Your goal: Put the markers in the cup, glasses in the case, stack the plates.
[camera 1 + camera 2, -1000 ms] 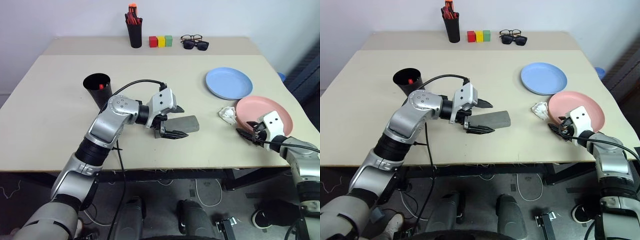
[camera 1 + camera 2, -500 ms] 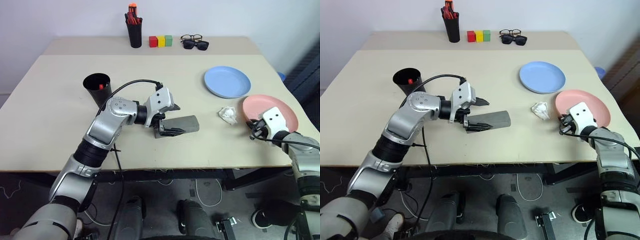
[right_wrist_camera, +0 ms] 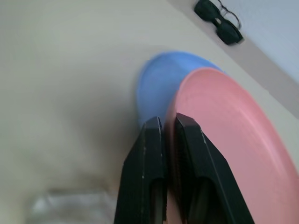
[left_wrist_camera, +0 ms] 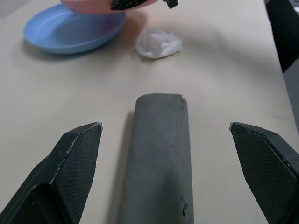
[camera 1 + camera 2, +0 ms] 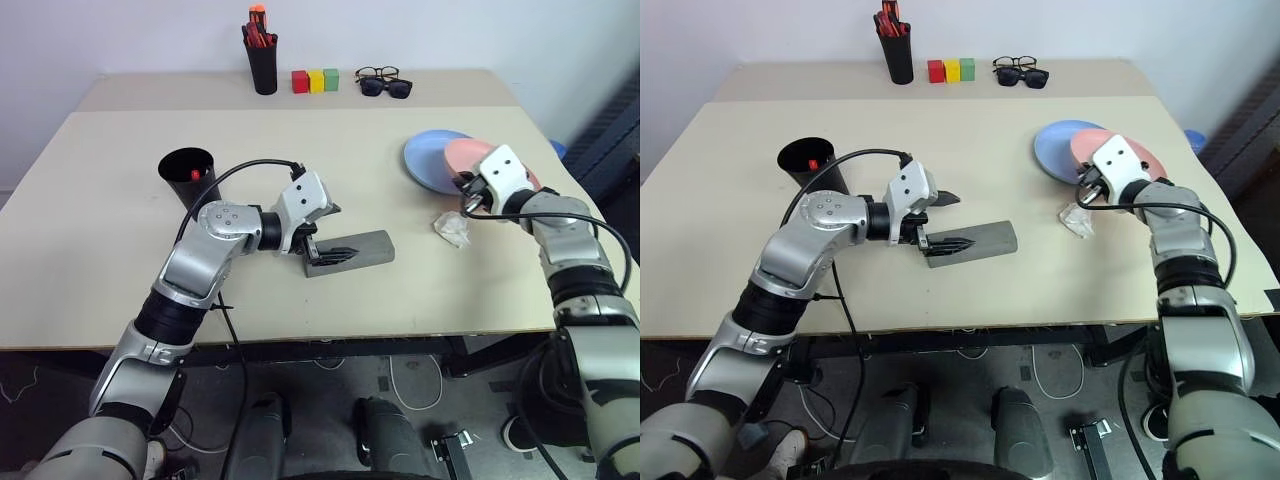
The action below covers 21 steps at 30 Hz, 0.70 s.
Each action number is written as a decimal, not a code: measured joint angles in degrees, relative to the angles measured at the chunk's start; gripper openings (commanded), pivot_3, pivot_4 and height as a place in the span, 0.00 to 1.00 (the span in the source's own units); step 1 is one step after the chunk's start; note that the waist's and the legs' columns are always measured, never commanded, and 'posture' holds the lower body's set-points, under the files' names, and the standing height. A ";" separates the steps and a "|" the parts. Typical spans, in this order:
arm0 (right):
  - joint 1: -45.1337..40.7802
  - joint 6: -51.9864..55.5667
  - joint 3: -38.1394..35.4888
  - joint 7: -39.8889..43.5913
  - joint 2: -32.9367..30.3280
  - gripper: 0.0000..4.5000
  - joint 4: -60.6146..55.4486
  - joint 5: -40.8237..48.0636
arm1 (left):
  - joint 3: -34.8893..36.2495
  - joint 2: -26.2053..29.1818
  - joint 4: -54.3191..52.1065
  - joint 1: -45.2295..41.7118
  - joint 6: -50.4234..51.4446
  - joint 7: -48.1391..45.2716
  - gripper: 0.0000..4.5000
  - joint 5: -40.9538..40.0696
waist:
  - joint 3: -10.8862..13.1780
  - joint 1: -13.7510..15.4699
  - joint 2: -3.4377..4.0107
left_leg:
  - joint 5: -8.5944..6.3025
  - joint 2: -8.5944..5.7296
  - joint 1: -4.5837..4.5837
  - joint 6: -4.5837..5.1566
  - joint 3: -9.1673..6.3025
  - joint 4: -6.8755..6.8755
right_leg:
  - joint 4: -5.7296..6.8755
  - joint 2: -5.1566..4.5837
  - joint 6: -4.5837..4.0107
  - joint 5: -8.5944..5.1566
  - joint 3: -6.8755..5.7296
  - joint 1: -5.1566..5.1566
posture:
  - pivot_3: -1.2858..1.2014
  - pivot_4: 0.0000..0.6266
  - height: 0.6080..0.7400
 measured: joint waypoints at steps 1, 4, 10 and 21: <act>-1.45 -1.07 0.36 -0.41 0.60 0.07 2.00 -0.71 | 0.11 0.00 -0.60 0.19 0.61 0.58 1.00 -0.23 | 0.00 -0.02 0.00 | 0.00 0.00 0.00 0.00 0.00 0.00 | 0.01 0.00 0.00 0.00 0.00 0.00 | 0.52 0.24 1.00; -4.80 -3.42 1.28 -1.34 2.51 0.07 6.90 -2.14 | 0.59 0.41 -3.26 1.67 2.36 2.26 1.00 -0.82 | 0.00 -0.26 0.00 | 0.00 0.01 0.03 0.00 -0.01 -0.03 | 0.04 0.01 0.01 0.01 0.00 0.00 | 0.52 0.24 1.00; -8.44 -5.05 2.11 -2.48 5.18 0.61 11.87 -4.23 | 2.27 1.71 -7.36 3.96 6.01 5.40 1.00 -1.93 | 0.02 -0.32 0.03 | 0.03 0.01 0.04 -0.05 0.00 -0.04 | 0.06 0.00 0.01 0.01 0.01 -0.01 | 0.52 0.24 1.00; -8.19 -2.33 -4.93 2.20 1.82 0.82 7.15 2.90 | 2.27 2.14 -8.99 5.39 7.37 7.45 1.00 -3.81 | 0.02 0.08 0.03 | 0.05 0.01 0.03 -0.09 -0.01 -0.05 | 0.03 0.00 0.02 0.02 0.00 0.02 | 0.52 0.24 1.00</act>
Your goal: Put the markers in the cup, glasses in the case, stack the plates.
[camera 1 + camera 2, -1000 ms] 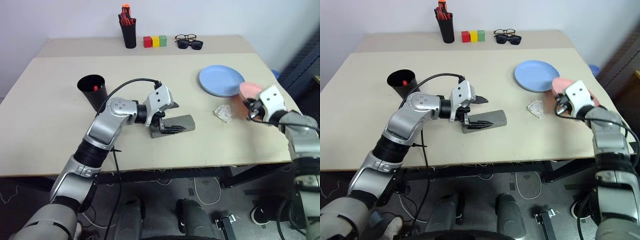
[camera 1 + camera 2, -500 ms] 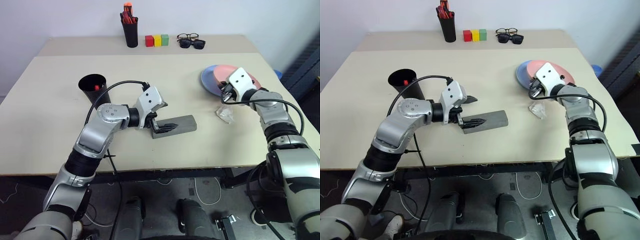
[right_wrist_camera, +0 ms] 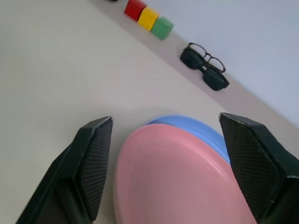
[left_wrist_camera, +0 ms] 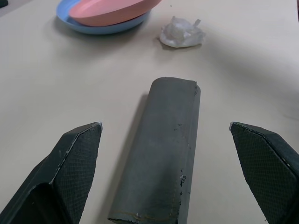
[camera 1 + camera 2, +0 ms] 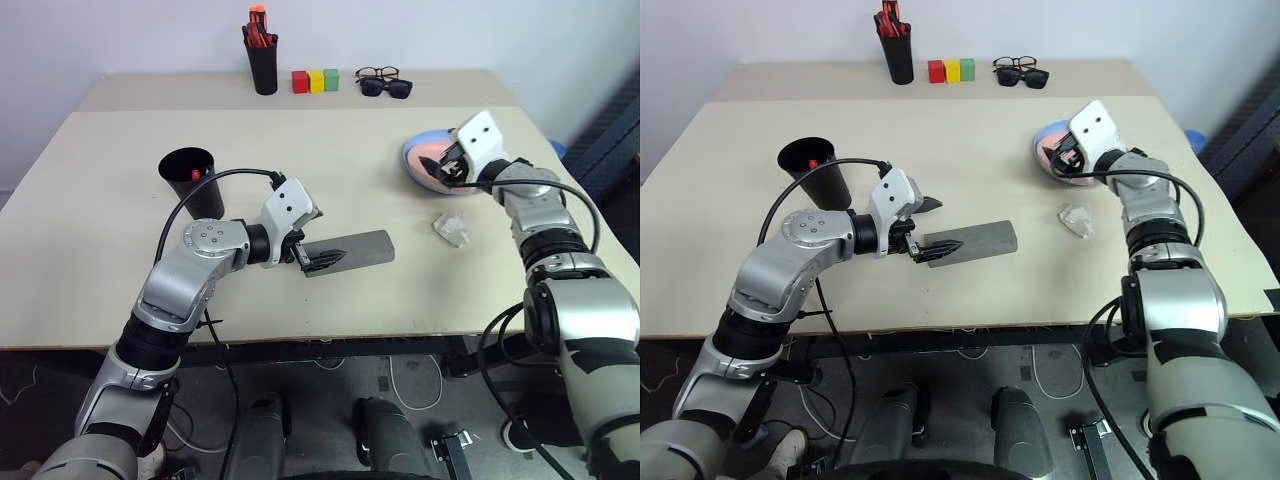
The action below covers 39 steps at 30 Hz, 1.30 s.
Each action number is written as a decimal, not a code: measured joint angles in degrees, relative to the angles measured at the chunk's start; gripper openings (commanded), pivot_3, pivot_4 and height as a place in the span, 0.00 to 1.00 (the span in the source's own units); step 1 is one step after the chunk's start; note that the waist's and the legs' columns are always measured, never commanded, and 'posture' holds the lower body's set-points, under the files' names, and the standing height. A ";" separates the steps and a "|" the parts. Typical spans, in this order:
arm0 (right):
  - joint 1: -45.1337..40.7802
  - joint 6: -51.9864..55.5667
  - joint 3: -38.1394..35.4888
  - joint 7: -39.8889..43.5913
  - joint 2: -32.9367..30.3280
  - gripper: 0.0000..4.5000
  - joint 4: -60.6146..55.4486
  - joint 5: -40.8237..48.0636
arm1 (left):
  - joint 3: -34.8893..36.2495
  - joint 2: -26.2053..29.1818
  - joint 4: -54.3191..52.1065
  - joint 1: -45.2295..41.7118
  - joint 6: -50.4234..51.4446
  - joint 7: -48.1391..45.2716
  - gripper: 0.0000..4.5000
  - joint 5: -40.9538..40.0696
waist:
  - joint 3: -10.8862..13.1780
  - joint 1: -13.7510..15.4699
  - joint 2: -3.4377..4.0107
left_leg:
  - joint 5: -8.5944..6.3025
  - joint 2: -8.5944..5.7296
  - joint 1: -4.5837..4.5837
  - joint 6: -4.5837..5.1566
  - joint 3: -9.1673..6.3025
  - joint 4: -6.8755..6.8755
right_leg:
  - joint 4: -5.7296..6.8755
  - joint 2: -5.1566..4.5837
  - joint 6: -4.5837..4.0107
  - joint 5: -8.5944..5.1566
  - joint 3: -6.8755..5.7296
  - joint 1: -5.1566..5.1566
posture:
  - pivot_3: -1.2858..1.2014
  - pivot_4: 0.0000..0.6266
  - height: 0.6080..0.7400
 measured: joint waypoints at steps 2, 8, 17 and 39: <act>3.58 3.74 -1.48 3.98 -2.44 0.82 -5.07 2.39 | -0.09 -0.19 0.38 -0.27 -0.21 -0.06 1.00 -0.28 | 0.00 0.19 0.00 | 0.00 0.00 0.00 0.00 -0.01 -0.01 | -0.03 0.00 0.00 0.00 -0.01 0.02 | 0.52 0.24 1.00; 21.49 16.39 -5.67 9.36 -7.61 0.82 -21.37 8.27 | -0.52 -0.99 2.89 -1.52 -1.35 -0.48 1.00 -0.53 | 0.00 0.05 0.00 | 0.00 0.00 0.02 0.00 0.00 0.02 | 0.01 0.00 -0.01 -0.01 0.00 0.01 | 0.52 0.24 1.00; 29.95 26.68 -7.32 9.31 -8.23 0.82 -33.21 12.28 | -0.58 -0.96 4.46 -1.78 -2.24 -1.43 1.00 -0.53 | -0.02 -0.56 0.03 | 0.04 0.00 0.20 -0.05 0.03 0.08 | 0.06 0.04 -0.28 0.03 0.11 0.03 | 0.52 0.24 1.00; 15.66 16.10 -3.22 9.94 -4.21 0.82 -11.19 8.40 | 1.67 1.74 -0.92 1.19 1.37 2.37 1.00 -2.02 | -0.01 0.10 0.03 | 0.04 -0.02 0.06 -0.06 0.04 0.02 | -0.04 0.04 -0.17 0.03 0.16 -0.01 | 0.52 0.24 1.00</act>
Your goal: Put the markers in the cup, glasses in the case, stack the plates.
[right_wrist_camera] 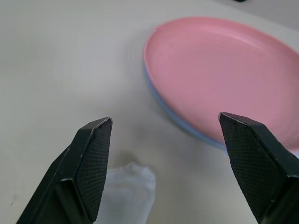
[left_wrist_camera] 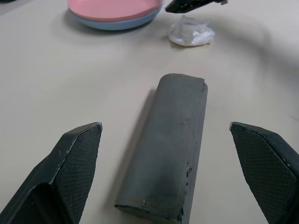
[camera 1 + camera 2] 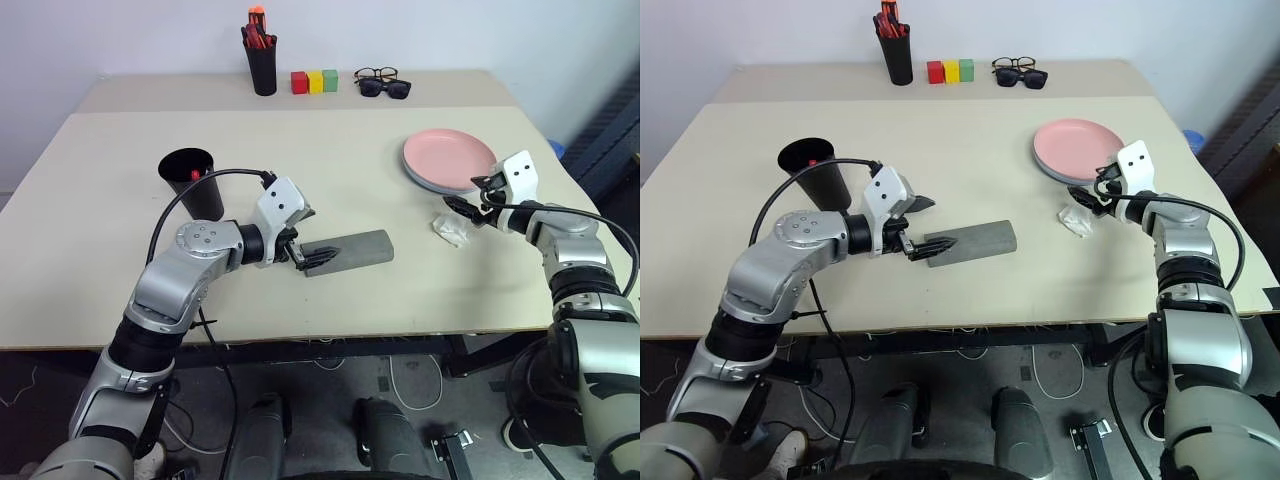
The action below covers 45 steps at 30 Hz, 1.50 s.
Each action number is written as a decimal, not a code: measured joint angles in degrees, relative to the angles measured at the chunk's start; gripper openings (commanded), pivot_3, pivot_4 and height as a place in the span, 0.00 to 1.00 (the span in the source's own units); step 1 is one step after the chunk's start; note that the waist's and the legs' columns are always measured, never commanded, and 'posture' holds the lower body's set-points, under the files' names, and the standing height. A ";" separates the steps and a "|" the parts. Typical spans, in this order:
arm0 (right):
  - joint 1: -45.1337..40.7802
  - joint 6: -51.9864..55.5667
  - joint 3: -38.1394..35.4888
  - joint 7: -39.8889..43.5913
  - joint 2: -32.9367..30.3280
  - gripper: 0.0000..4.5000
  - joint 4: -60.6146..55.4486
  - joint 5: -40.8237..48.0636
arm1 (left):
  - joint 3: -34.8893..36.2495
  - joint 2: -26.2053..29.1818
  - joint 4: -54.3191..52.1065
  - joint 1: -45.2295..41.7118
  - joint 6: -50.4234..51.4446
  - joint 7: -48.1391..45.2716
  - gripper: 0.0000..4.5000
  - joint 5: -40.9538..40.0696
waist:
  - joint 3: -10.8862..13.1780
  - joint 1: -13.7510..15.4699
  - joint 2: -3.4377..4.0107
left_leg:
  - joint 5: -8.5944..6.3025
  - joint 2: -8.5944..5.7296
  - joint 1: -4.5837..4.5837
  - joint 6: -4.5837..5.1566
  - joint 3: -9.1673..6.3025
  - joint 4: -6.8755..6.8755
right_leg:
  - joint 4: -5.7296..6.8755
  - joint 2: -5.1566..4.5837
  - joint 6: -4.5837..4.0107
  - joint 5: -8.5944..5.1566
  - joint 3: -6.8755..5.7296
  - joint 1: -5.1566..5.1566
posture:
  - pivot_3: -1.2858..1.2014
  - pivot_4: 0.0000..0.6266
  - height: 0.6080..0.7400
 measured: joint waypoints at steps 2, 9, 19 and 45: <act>3.60 4.30 -0.51 2.44 -0.94 0.82 -4.90 1.54 | 0.11 0.16 0.00 0.00 -0.01 0.02 1.00 -0.02 | 0.00 -0.05 0.00 | 0.00 0.00 -0.01 0.00 0.00 0.01 | -0.01 0.00 0.00 0.00 0.00 0.01 | 0.52 0.24 1.00; 11.19 15.18 -0.72 4.28 -0.85 0.82 -14.25 3.75 | 0.01 0.47 0.12 -0.02 -0.12 -1.60 1.00 -1.16 | 0.00 -0.56 0.00 | 0.02 0.01 0.09 -0.03 0.00 0.04 | 0.07 0.01 -0.08 0.04 0.00 0.00 | 0.52 0.24 1.00; 8.69 14.21 -0.55 0.51 3.42 0.71 -11.52 3.31 | -0.03 2.59 -0.13 0.30 -0.23 -3.93 1.00 -2.18 | 0.00 -0.29 0.00 | 0.02 0.01 0.05 -0.04 0.00 0.03 | 0.02 0.02 -0.07 0.03 0.00 0.00 | 0.52 0.24 1.00; -11.84 -11.32 -1.80 -18.58 6.74 0.01 13.25 -3.37 | -0.46 0.84 -1.45 -0.99 -0.23 -0.82 1.00 -4.80 | 0.01 -0.52 0.01 | 0.03 0.01 -0.01 -0.05 0.01 -0.10 | -0.02 0.03 -0.02 0.01 0.02 -0.07 | 0.52 0.24 1.00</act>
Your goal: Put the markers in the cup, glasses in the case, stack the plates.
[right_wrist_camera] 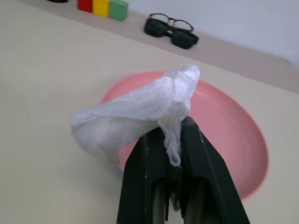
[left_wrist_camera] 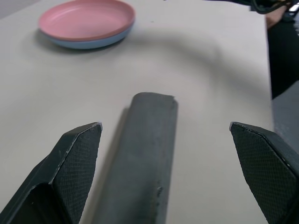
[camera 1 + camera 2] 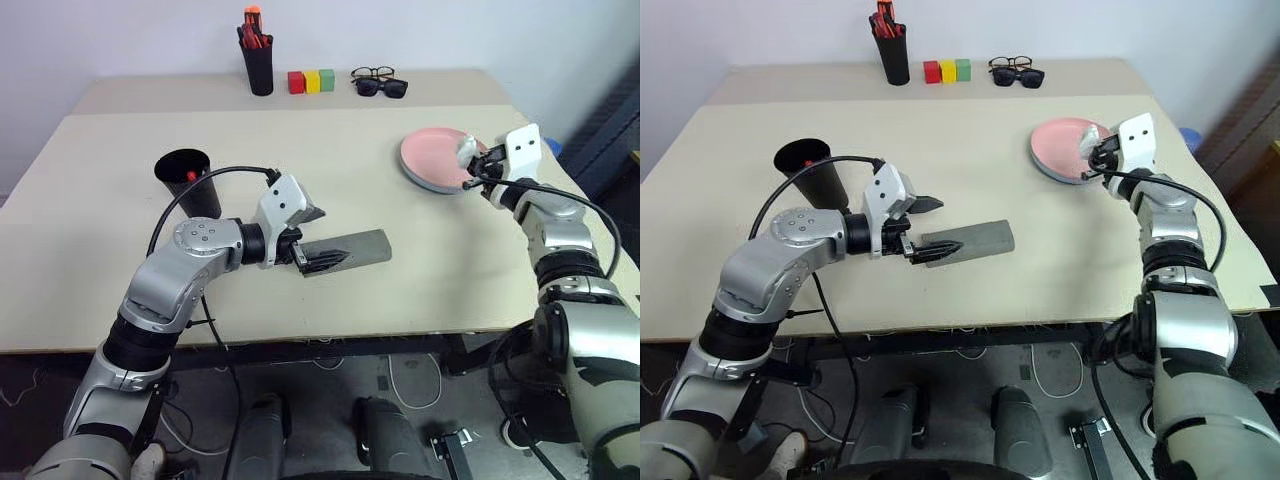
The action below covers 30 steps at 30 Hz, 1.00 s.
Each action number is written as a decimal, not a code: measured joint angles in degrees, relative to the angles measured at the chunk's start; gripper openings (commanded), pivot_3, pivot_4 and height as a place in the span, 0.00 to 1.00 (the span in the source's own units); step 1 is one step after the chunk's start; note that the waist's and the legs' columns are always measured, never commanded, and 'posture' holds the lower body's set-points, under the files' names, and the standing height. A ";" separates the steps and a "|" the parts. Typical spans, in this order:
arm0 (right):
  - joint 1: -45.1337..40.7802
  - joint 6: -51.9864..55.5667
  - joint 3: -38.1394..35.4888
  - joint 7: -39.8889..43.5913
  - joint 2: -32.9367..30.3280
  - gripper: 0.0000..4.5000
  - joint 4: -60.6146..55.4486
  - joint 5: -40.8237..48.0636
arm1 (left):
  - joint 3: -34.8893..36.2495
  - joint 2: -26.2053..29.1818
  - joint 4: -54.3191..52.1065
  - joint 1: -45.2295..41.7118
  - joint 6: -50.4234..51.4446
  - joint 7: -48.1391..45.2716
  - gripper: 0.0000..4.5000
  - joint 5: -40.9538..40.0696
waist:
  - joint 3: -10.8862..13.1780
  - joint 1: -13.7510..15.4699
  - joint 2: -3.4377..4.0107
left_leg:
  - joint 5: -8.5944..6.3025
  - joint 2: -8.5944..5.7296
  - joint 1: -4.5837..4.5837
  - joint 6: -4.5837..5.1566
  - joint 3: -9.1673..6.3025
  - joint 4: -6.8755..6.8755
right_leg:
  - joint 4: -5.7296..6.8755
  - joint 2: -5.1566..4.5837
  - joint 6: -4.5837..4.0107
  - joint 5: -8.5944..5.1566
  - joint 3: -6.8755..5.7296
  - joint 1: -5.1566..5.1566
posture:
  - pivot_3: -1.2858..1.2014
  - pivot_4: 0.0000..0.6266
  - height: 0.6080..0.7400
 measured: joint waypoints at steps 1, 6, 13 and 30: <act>-0.58 -0.77 0.30 -1.05 0.48 0.01 1.52 -0.69 | 0.09 0.00 -0.15 0.13 0.15 0.60 1.00 0.00 | 0.00 0.07 0.00 | 0.00 0.00 -0.02 0.00 0.00 0.00 | 0.00 0.00 0.00 0.00 0.00 -0.01 | 0.52 0.24 1.00; -3.43 -3.85 0.81 -5.86 1.44 0.53 5.71 -3.12 | 1.21 0.33 -2.17 1.60 2.12 3.20 1.00 -0.15 | 0.01 0.05 0.01 | 0.00 -0.01 -0.03 0.00 0.01 0.02 | 0.02 -0.01 0.00 0.00 0.02 -0.03 | 0.52 0.24 1.00; -5.34 -7.05 -0.40 -11.29 1.54 0.74 6.46 -4.05 | 2.82 1.01 -4.78 3.41 4.42 4.95 1.00 -1.35 | 0.01 0.02 0.01 | 0.00 0.00 -0.02 -0.01 0.00 0.02 | 0.03 0.00 -0.01 0.00 0.03 -0.02 | 0.52 0.24 1.00; 30.17 -3.22 -6.86 16.07 -3.59 0.74 -31.54 12.19 | 16.97 -3.12 -8.25 18.04 -11.38 11.92 1.00 -1.50 | 0.01 0.54 0.06 | 0.00 0.01 0.00 -0.01 0.03 -0.09 | 0.00 -0.02 0.15 0.05 0.04 -0.03 | 0.52 0.24 1.00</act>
